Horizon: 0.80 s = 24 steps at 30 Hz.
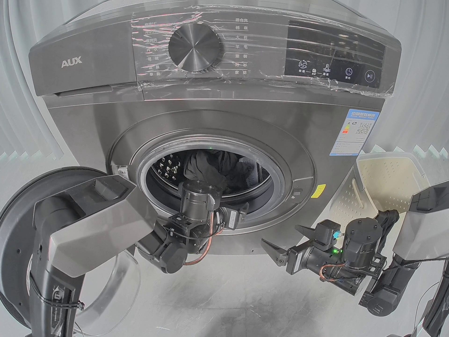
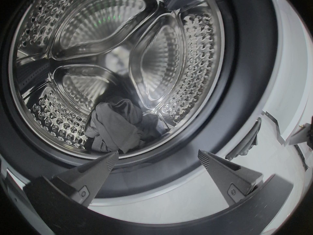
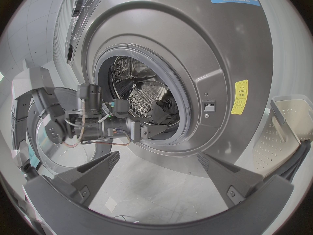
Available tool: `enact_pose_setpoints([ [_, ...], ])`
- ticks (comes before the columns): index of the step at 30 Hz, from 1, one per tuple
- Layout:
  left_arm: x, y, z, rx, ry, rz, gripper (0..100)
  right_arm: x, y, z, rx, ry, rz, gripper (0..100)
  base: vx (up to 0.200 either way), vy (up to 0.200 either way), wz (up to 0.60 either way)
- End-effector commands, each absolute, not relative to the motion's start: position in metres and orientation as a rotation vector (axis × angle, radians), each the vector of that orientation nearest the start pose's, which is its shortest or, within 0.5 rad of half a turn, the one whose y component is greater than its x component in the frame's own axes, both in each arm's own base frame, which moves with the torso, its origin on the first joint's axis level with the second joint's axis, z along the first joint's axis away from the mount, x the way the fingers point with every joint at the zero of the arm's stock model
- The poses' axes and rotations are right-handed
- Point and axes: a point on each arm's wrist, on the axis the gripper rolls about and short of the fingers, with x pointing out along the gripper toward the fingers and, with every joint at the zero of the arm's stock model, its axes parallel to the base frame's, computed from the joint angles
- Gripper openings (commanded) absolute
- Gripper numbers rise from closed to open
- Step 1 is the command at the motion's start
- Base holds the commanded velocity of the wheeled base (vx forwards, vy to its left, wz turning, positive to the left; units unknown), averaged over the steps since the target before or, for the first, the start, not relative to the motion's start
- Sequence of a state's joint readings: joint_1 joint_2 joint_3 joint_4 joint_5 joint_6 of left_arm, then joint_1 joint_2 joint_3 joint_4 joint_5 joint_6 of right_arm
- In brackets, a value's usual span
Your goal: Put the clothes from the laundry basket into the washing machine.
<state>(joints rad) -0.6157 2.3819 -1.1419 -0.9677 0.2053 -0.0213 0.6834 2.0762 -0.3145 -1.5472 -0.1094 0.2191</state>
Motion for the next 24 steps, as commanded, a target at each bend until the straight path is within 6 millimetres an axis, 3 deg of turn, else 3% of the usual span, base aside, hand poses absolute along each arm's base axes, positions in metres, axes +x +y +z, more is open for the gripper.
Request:
enact_pose_setpoints([
  [1, 0.329, -0.257, 0.060, 0.081, 0.228, -0.463, 100, 0.223, 0.177, 0.055, 0.128, 0.263, 0.543, 100, 0.000, 0.000, 0.00],
  [7, 0.294, -0.245, 0.077, 0.064, 0.209, -0.494, 100, 0.219, 0.174, 0.054, 0.120, 0.277, 0.540, 100, 0.000, 0.000, 0.00],
  [13, 0.244, -0.223, 0.102, 0.038, 0.175, -0.539, 100, 0.211, 0.167, 0.062, 0.117, 0.267, 0.536, 100, 0.000, 0.000, 0.00],
  [20, 0.167, -0.180, 0.127, -0.046, 0.186, -0.615, 100, 0.192, 0.157, 0.080, 0.097, 0.213, 0.498, 100, 0.000, 0.000, 0.00],
  [24, 0.148, -0.162, 0.138, -0.119, 0.163, -0.603, 100, 0.183, 0.148, 0.081, 0.089, 0.225, 0.474, 100, 0.000, 0.000, 0.00],
])
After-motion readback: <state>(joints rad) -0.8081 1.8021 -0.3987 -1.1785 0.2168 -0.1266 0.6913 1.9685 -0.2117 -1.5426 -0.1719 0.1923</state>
